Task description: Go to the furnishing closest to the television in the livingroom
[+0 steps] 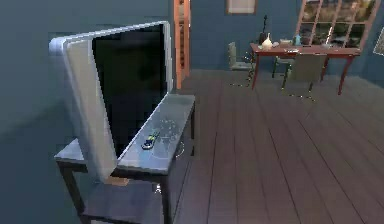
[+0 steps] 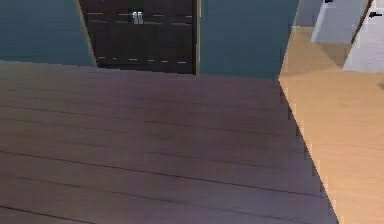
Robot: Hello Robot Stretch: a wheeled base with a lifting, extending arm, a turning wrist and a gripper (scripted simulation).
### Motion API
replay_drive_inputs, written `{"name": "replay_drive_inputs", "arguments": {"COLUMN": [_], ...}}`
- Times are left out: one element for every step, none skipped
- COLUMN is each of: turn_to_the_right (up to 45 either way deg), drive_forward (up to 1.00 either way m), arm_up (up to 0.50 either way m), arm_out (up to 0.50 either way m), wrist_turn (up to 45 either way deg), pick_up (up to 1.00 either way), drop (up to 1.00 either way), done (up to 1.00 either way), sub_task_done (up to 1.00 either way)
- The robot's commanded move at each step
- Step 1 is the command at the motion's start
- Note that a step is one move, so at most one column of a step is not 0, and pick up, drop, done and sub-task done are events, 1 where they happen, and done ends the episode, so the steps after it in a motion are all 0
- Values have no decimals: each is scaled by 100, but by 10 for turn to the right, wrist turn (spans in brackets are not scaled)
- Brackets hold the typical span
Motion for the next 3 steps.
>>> {"name": "replay_drive_inputs", "arguments": {"turn_to_the_right": [210,0,270], "drive_forward": [0,10,0], "arm_up": [0,0,0], "arm_out": [0,0,0], "wrist_turn": [0,0,0], "pick_up": [0,0,0], "drop": [0,0,0], "done": [0,0,0], "sub_task_done": [0,0,0]}}
